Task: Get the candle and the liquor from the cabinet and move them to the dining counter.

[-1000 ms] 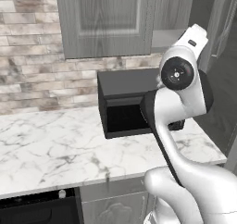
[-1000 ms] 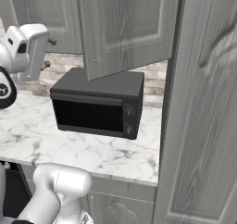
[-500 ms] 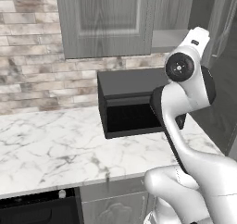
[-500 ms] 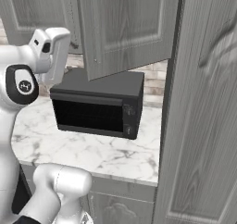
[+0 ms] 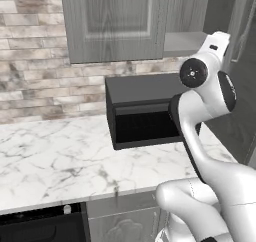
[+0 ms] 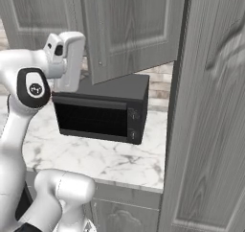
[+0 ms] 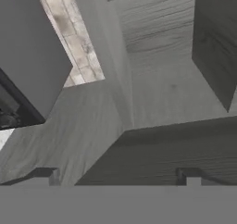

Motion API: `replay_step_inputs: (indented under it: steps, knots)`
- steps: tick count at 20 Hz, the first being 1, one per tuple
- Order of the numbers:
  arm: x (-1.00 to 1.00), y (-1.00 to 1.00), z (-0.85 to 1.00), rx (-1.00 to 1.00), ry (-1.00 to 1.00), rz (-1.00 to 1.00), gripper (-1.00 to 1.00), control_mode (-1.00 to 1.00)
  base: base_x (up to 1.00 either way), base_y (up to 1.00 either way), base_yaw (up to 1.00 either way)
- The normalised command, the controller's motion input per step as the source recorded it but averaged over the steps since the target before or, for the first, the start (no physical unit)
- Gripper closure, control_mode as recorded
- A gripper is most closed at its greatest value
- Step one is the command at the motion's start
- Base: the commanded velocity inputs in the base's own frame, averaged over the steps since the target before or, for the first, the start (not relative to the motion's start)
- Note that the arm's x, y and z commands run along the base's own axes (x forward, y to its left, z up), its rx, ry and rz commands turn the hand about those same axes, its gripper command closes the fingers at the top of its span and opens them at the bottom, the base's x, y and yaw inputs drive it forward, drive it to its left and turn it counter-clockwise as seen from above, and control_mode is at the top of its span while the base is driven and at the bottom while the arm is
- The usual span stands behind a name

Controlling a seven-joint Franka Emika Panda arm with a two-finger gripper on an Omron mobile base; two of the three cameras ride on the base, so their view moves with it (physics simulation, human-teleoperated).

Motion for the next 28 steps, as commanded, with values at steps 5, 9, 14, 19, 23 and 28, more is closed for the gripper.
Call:
replay_step_inputs:
  steps: [5,9,14,19,23,28]
  knots:
    - [-0.12,-0.46,-0.04,-0.09,0.01,-0.09,-1.0,-1.0,0.0,0.0,0.0]
    - [0.0,-0.5,-0.01,-0.06,0.11,-0.1,-1.0,-1.0,0.0,0.0,0.0]
    - [0.02,-0.75,0.0,-0.01,0.14,-0.09,-1.0,-1.0,0.0,0.0,0.0]
    - [-0.07,-0.79,-0.03,0.0,0.13,-0.13,-1.0,-1.0,0.0,0.0,0.0]
    - [-0.21,-0.75,-0.11,0.0,0.12,-0.16,-1.0,-1.0,0.0,0.0,0.0]
    - [-0.07,-0.76,-0.13,0.0,0.14,-0.14,-1.0,-1.0,0.0,0.0,0.0]
